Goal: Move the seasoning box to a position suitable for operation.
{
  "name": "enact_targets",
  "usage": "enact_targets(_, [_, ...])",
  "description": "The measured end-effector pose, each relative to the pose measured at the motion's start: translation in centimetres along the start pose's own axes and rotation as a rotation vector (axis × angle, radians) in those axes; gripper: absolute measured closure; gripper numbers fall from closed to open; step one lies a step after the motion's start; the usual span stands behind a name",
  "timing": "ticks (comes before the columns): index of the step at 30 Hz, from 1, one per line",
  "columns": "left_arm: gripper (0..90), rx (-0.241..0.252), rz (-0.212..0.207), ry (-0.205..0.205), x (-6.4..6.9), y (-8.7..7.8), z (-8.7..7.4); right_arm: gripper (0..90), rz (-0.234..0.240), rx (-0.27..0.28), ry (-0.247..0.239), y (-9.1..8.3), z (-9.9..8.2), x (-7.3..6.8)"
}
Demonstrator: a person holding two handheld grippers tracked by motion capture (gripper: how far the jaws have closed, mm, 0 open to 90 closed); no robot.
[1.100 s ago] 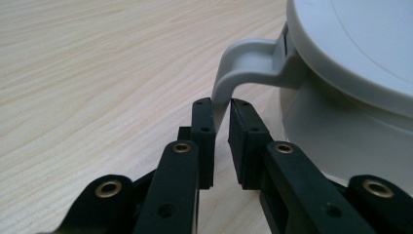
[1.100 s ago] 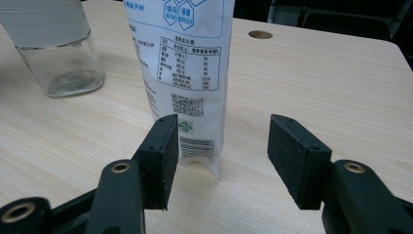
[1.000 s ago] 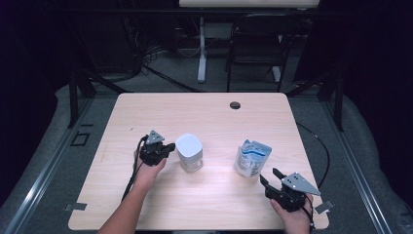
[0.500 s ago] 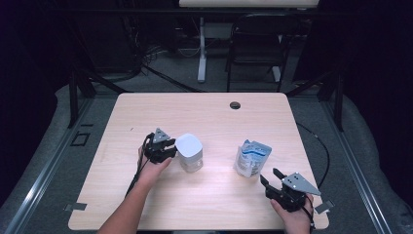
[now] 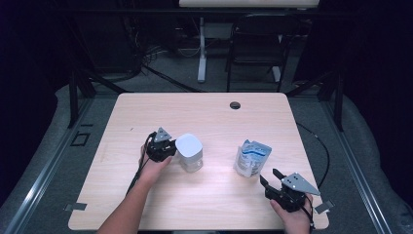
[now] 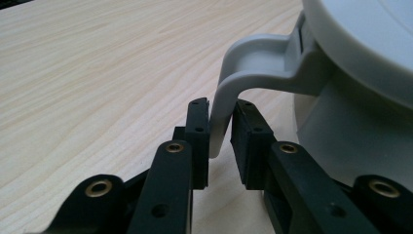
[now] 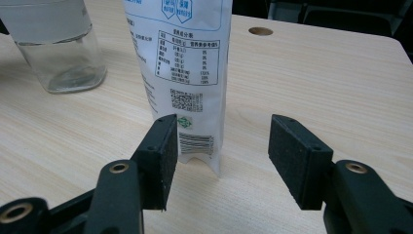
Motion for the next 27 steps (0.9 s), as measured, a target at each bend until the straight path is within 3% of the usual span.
enact_targets(4, [80.3, -0.033, 0.009, 0.026, 0.2, -0.3, 0.1, 44.4, 0.000, 0.002, 0.000, 0.0, 0.0, 0.0])
enact_targets(11, [82.4, -0.056, 0.029, 0.028, 0.7, -0.9, -0.1, 44.3, 0.003, 0.005, 0.002, 0.0, 0.0, -0.1])
enact_targets(19, [82.9, -0.064, 0.063, -0.012, 1.8, -1.7, -0.4, 44.2, 0.003, 0.000, -0.005, 0.0, 0.0, -0.3])
enact_targets(23, [83.0, -0.061, 0.081, -0.010, 2.4, -2.0, -0.3, 44.2, 0.008, 0.000, -0.007, 0.0, 0.0, -0.3])
enact_targets(27, [83.2, -0.061, 0.072, -0.008, 2.9, -2.3, -0.4, 44.3, 0.010, 0.001, -0.007, 0.1, 0.0, -0.4])
Point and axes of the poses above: each handheld gripper's, and its own axes: y roughly forward along the jaws, z roughly out of its top, x roughly to its right, the point moved 4 cm from there along y, roughly forward along the jaws, and after that the axes turned 13 degrees about y, right-handed, at the moved point
